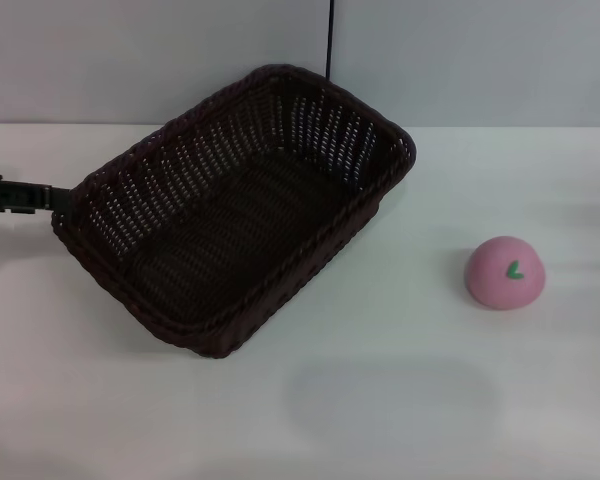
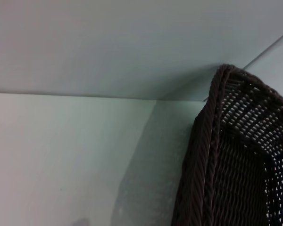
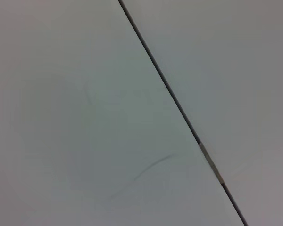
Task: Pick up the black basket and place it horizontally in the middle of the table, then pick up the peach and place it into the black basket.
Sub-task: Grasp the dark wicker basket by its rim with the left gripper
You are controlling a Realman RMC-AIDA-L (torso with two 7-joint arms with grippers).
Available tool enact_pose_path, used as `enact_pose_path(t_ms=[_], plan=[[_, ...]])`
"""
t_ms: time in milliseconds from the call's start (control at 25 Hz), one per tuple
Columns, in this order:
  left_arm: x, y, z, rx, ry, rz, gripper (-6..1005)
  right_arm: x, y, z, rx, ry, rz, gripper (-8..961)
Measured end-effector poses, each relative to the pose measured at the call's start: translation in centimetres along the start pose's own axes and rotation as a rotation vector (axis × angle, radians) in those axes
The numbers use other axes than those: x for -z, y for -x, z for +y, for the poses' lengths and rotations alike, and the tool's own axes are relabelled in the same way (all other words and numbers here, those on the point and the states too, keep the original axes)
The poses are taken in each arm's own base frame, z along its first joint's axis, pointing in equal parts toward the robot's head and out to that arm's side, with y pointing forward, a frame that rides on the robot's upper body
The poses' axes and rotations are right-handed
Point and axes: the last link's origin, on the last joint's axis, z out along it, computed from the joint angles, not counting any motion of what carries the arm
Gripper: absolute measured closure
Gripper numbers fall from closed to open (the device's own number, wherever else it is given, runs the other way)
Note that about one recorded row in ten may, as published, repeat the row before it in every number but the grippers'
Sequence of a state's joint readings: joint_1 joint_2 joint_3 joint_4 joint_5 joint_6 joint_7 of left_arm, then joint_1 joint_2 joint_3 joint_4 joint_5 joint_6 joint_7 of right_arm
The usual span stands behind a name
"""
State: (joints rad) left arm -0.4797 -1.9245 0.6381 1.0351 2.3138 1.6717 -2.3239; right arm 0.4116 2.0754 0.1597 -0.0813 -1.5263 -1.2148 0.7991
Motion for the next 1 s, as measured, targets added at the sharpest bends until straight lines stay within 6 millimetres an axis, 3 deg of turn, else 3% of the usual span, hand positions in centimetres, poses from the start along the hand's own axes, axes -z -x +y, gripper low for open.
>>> enact_pose_path(t_ms=[1000], plan=[[-2.4, -0.5, 1.1, -0.034, -0.027, -0.084, 378, 0.3, 0.0, -0.4, -0.003, -0.021, -0.002, 544]])
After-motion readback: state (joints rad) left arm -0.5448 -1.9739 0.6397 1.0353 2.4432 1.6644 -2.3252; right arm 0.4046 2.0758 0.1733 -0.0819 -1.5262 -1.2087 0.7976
